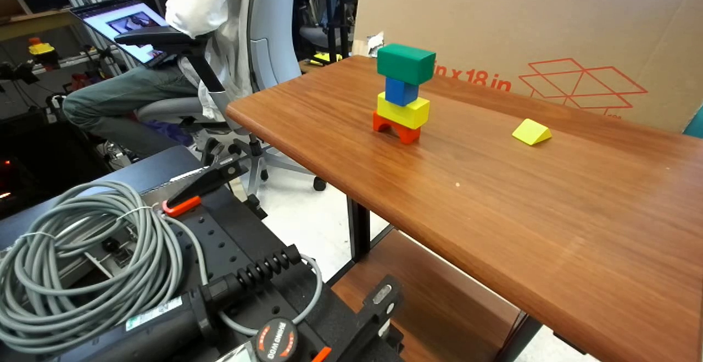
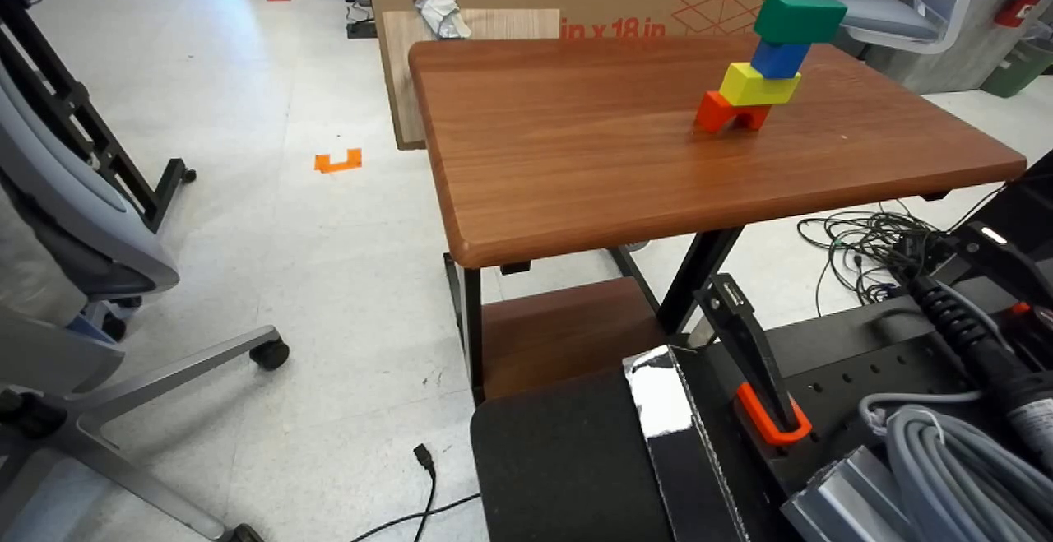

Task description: Move the green block to the table

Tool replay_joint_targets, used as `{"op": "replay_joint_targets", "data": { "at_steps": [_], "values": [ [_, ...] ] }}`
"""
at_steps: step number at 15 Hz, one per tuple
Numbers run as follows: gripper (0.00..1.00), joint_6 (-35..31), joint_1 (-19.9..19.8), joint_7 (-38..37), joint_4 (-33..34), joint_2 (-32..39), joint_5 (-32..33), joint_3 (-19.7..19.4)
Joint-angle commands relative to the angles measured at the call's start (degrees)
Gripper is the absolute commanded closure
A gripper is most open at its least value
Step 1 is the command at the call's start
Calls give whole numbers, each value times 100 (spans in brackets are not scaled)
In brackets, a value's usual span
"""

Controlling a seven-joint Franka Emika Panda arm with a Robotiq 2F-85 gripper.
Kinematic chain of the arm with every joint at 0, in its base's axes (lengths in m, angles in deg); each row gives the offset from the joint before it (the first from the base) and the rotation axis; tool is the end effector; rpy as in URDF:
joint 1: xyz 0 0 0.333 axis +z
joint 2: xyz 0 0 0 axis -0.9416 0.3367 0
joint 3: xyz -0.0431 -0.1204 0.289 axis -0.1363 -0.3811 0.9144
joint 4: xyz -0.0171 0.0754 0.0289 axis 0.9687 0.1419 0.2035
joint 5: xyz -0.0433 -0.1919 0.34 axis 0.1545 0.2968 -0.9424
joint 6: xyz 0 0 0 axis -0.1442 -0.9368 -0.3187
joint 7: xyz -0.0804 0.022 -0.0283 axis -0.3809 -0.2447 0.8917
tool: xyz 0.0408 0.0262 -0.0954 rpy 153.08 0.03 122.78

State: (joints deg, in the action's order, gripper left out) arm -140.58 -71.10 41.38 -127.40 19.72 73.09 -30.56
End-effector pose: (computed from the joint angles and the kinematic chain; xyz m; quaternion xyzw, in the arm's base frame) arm 0.4966 -0.0116 0.3708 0.9993 -0.0282 -0.0128 0.0195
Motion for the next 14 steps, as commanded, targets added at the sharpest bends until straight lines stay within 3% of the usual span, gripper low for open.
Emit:
{"op": "replay_joint_targets", "data": {
  "at_steps": [1,6,14],
  "values": [
    [0,-535,14,-337,24,370,401,56],
    [0,-1027,79,-376,33,766,473,74],
    [0,-1289,207,-413,94,1150,474,76]
  ]
}}
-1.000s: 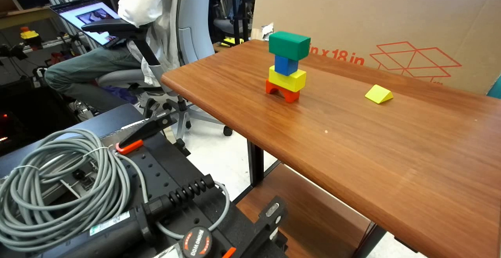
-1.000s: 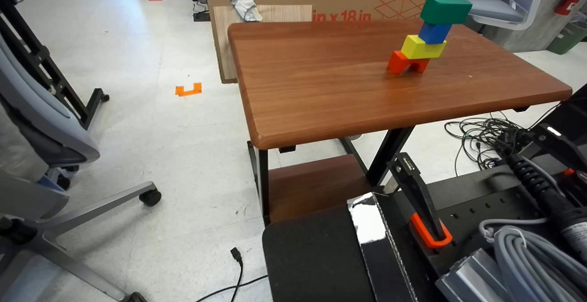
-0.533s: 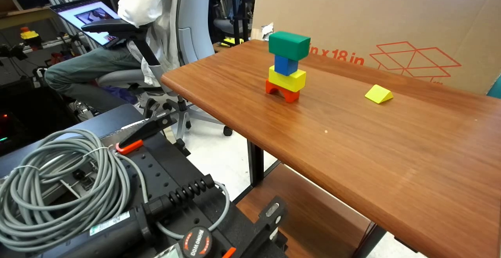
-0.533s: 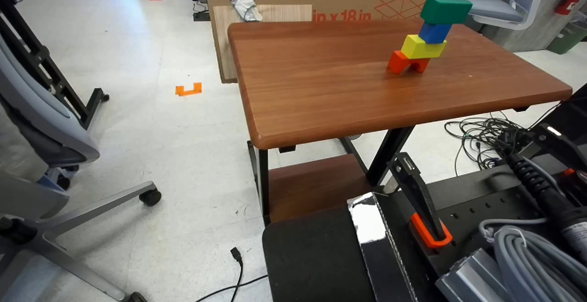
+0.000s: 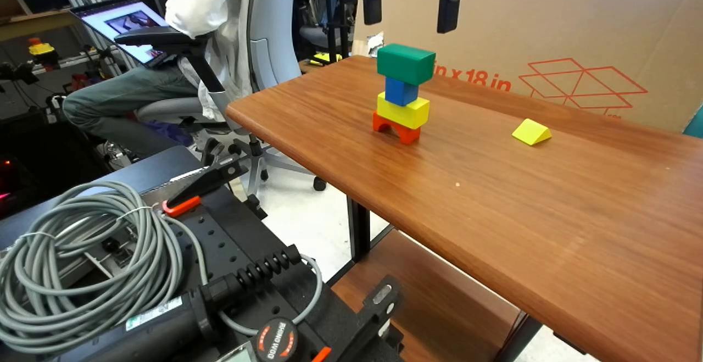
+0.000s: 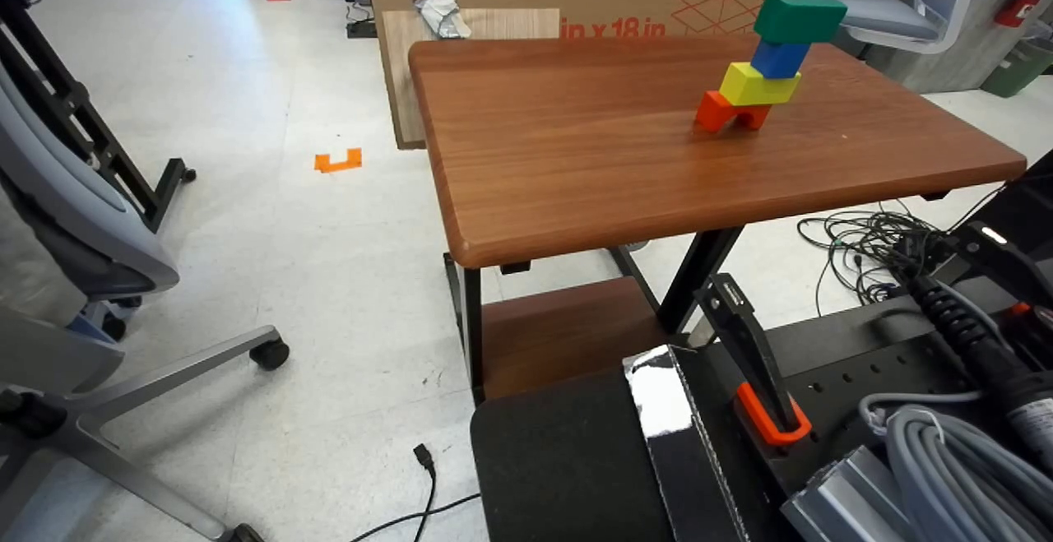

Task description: Move the green block to the table

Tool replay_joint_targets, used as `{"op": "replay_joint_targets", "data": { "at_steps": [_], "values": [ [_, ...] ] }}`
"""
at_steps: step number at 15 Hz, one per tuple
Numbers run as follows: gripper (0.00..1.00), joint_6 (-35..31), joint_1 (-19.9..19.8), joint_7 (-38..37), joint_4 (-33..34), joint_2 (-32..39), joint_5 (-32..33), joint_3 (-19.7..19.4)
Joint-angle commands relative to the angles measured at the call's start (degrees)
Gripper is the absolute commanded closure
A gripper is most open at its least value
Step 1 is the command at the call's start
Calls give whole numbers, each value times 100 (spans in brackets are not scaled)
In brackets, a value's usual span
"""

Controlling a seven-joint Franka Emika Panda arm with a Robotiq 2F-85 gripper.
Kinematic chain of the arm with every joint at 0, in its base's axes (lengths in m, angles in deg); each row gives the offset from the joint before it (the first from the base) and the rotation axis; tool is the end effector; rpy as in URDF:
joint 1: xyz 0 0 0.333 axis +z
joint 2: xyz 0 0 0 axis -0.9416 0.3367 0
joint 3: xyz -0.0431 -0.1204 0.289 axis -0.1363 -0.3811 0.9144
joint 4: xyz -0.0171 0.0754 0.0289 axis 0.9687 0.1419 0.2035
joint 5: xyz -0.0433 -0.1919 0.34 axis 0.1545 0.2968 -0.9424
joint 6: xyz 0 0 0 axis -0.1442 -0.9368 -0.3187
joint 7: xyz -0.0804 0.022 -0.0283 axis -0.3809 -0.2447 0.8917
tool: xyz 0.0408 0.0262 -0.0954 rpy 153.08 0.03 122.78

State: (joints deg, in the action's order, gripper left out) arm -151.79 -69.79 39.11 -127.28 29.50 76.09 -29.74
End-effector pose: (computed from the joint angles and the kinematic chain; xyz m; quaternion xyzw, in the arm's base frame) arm 0.5191 0.0083 0.3017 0.9994 -0.0067 0.0024 0.0334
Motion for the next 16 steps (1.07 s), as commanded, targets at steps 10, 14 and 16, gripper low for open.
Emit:
{"op": "replay_joint_targets", "data": {
  "at_steps": [10,14,16],
  "values": [
    [0,124,177,-746,533,754,377,-105],
    [26,234,212,-817,681,934,376,-134],
    [42,308,217,-822,730,948,311,-133]
  ]
}}
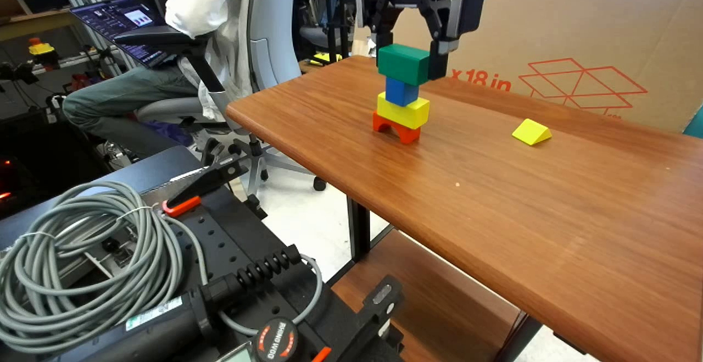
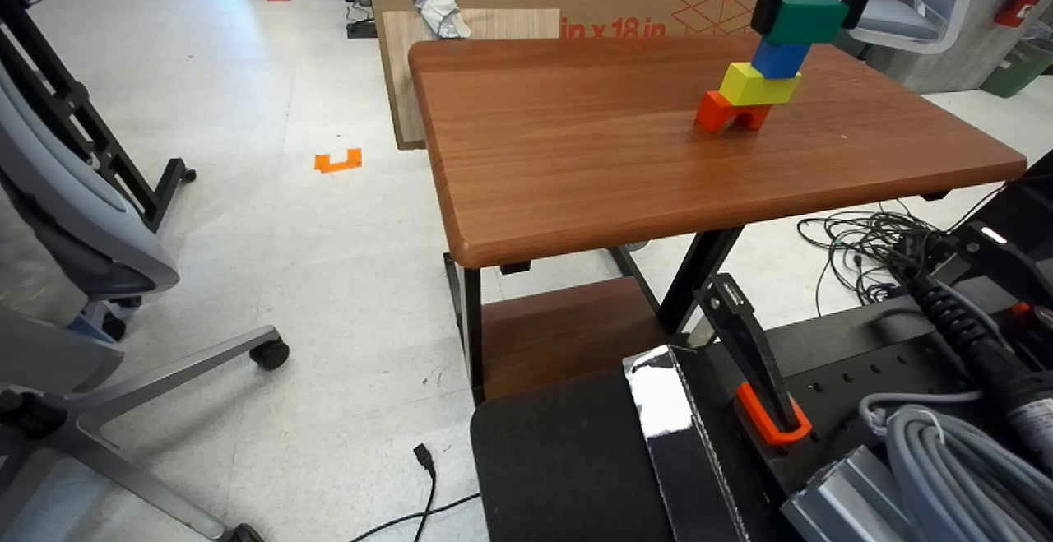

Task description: Move the green block to the table

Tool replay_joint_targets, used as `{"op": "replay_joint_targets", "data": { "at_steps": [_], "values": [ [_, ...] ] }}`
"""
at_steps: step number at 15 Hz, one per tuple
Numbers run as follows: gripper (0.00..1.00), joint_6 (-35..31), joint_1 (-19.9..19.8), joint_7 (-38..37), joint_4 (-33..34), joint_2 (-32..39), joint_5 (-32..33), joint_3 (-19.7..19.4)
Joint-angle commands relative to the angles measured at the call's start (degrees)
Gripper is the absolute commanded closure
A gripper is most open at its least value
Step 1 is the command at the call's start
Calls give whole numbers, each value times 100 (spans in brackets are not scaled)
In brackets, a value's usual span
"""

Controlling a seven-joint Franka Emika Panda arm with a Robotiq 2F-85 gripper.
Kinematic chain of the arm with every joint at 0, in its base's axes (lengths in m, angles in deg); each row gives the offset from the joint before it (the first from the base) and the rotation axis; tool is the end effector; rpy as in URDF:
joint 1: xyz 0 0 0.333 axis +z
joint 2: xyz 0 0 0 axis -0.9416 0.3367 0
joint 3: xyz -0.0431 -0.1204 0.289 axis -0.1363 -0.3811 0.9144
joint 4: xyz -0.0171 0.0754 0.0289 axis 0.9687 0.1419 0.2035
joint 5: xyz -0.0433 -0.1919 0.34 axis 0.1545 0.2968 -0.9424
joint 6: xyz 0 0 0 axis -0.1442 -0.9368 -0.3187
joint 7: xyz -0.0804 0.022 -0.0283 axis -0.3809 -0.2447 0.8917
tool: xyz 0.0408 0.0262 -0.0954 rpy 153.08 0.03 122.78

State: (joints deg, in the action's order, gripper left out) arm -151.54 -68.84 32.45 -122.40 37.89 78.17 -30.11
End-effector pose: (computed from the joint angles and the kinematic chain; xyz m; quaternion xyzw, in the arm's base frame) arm 0.5406 0.0138 0.2574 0.9975 -0.0448 -0.0267 0.0480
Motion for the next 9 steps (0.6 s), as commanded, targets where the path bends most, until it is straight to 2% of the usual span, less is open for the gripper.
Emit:
{"op": "replay_joint_targets", "data": {
  "at_steps": [1,2,9],
  "values": [
    [49,344,125,-168,268,100,85,-95],
    [58,399,131,-217,282,77,83,-102],
    [58,673,223,-274,222,-189,57,3]
  ]
}}
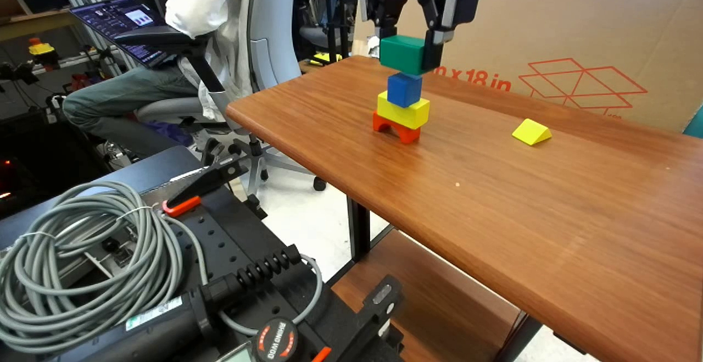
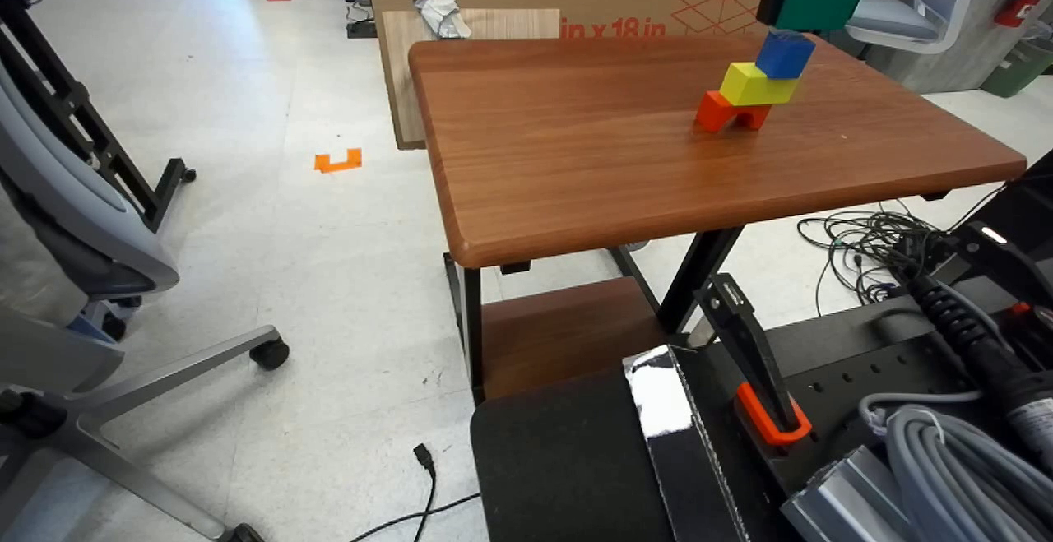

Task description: Move the green block to the table

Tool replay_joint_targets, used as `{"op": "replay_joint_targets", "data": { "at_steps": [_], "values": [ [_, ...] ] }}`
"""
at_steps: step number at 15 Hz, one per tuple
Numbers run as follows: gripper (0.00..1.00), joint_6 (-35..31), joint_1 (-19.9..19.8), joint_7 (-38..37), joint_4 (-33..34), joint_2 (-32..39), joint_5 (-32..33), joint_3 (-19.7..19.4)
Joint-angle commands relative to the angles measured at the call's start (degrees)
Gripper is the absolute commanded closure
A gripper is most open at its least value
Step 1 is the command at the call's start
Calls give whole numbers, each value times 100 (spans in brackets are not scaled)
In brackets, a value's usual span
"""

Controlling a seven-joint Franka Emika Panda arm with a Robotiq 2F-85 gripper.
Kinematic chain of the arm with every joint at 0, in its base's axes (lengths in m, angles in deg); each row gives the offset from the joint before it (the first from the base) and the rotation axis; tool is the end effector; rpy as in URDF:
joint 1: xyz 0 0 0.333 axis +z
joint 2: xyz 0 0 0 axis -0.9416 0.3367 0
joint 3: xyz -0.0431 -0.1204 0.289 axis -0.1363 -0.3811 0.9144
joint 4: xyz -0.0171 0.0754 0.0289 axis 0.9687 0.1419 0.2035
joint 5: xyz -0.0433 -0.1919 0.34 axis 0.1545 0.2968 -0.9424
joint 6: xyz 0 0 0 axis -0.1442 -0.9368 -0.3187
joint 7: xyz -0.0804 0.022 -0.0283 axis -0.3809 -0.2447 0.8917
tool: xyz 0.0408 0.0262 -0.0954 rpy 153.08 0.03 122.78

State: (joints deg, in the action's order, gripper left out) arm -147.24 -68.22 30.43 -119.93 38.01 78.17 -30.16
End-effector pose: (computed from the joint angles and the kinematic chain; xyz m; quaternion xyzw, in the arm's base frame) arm 0.5472 0.0180 0.2671 0.9958 -0.0600 -0.0419 0.0541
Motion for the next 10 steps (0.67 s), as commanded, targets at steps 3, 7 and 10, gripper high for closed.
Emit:
{"op": "replay_joint_targets", "data": {
  "at_steps": [3,7,10],
  "values": [
    [58,311,330,-18,-192,-388,53,158],
    [58,153,677,-167,-286,-434,225,376],
    [58,64,917,-267,-125,-139,407,509]
  ]
}}
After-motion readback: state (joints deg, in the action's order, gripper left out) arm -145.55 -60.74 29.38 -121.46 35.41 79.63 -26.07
